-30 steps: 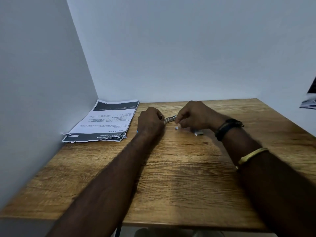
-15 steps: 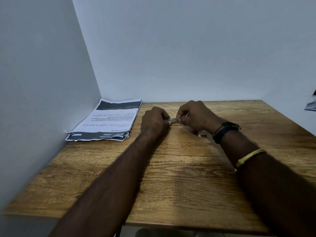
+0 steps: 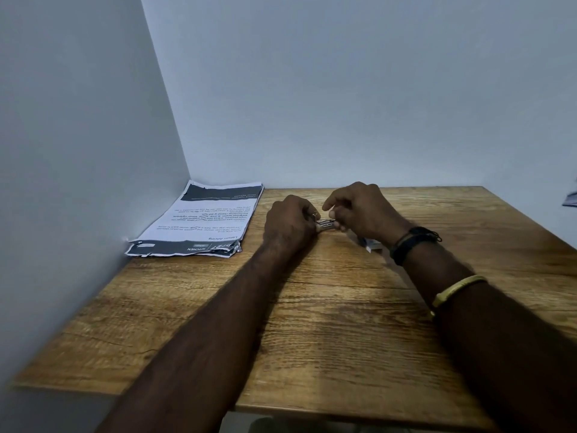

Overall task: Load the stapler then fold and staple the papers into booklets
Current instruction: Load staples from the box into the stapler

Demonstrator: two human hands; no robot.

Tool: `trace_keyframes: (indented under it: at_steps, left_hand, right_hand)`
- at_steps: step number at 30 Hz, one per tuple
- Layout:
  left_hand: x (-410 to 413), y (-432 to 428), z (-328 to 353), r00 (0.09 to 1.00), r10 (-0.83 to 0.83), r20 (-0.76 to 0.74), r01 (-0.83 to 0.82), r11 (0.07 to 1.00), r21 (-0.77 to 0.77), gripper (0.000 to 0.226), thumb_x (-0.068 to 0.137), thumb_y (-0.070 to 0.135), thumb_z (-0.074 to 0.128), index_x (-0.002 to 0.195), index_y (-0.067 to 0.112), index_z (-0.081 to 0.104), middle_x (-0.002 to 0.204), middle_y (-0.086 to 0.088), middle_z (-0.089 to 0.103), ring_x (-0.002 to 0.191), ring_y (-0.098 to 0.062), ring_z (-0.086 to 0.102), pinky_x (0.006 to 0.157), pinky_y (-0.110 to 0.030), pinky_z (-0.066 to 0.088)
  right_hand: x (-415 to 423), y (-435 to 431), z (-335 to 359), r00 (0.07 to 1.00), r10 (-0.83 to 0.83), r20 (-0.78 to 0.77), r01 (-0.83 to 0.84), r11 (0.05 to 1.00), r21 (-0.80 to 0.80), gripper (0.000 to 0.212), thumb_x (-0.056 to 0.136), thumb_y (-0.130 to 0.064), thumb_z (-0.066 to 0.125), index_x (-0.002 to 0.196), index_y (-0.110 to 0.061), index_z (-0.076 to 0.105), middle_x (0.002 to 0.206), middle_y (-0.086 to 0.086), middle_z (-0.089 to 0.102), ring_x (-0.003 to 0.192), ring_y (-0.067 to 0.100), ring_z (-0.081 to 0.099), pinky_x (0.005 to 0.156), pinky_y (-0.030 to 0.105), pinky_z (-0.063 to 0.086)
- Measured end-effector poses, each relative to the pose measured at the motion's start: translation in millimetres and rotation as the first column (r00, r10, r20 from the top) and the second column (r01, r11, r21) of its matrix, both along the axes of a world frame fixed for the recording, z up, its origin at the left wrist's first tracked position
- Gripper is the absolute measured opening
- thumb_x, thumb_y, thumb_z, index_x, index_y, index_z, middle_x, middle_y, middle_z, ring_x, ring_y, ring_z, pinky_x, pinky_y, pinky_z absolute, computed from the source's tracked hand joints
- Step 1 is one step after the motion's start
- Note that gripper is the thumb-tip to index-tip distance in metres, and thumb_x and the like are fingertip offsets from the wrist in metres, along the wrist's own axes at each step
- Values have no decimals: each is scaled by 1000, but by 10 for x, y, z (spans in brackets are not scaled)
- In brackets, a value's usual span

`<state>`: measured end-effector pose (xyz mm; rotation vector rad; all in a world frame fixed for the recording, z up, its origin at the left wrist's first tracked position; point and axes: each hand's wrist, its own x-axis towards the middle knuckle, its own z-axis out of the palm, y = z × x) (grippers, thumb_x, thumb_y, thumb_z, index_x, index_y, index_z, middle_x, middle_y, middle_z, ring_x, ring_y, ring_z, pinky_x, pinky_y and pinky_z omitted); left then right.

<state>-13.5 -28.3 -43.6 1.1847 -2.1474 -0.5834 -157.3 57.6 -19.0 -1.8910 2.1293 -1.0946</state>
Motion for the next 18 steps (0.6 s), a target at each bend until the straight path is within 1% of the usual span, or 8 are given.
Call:
trace_keyframes:
  at_steps: [2, 3, 5, 7, 8, 13, 15, 18]
  left_hand:
    - [-3, 0, -3, 1000, -6, 4, 6, 1000, -15, 11, 77, 25, 85, 86, 26, 79, 91, 2, 79, 91, -17, 71, 80, -29, 55]
    - [-4, 2, -3, 1000, -7, 7, 7, 1000, -21, 9, 78, 24, 84, 86, 25, 79, 92, 2, 79, 92, -18, 71, 82, -30, 56]
    - [-6, 8, 1, 1000, -3, 13, 4, 1000, -21, 8, 79, 23, 83, 86, 25, 79, 92, 2, 79, 93, -18, 71, 84, -31, 57]
    - [-4, 11, 6, 1000, 2, 7, -2, 1000, -11, 9, 79, 23, 83, 86, 26, 79, 92, 2, 79, 93, -18, 71, 82, -30, 56]
    - [-3, 13, 10, 1000, 3, 5, -3, 1000, -9, 8, 79, 23, 83, 86, 25, 79, 92, 2, 79, 93, -18, 71, 82, -28, 55]
    - [9, 28, 25, 1000, -13, -3, 13, 1000, 16, 13, 74, 23, 88, 82, 25, 78, 90, 3, 79, 91, -16, 71, 80, -26, 52]
    - [12, 30, 27, 1000, -15, -1, 15, 1000, 20, 14, 73, 22, 88, 82, 25, 78, 89, 2, 79, 92, -16, 71, 81, -27, 53]
    - [17, 36, 32, 1000, -20, -1, 20, 1000, 24, 15, 73, 23, 89, 84, 25, 79, 88, 2, 79, 92, -17, 71, 83, -29, 55]
  right_hand:
    - [-1, -3, -10, 999, 3, 42, -3, 1000, 0, 17, 93, 2, 65, 95, -8, 79, 74, 10, 76, 61, 13, 70, 75, 37, 64]
    - [-4, -13, -11, 999, -1, 45, 1, 1000, 1, 16, 91, 3, 67, 94, -7, 79, 76, 9, 76, 63, 13, 70, 75, 35, 64]
    - [-14, -29, -2, 999, -21, 30, 20, 1000, 3, 14, 85, 2, 75, 93, -9, 81, 79, 4, 76, 69, 13, 72, 71, 22, 59]
    - [-29, -26, 8, 999, -29, 33, 29, 1000, -5, 16, 81, 2, 79, 91, -10, 82, 77, 1, 74, 68, 10, 70, 59, 7, 49]
    - [-37, -24, 8, 999, -27, 28, 27, 1000, -12, 17, 80, 2, 79, 92, -11, 82, 77, 1, 74, 67, 8, 69, 57, 4, 47]
    - [-37, -25, -23, 999, -16, 31, 17, 999, -27, 12, 88, -7, 75, 100, -11, 77, 77, 2, 75, 66, 7, 72, 72, 23, 59]
    - [-49, -50, -33, 1000, -20, -1, 20, 999, -31, 11, 89, -8, 75, 98, -12, 76, 78, 2, 76, 69, 8, 71, 75, 25, 57]
    - [-51, -86, -56, 998, -10, -64, 11, 1000, 15, 8, 86, -10, 77, 91, -16, 79, 78, -5, 70, 77, 12, 67, 74, 27, 51]
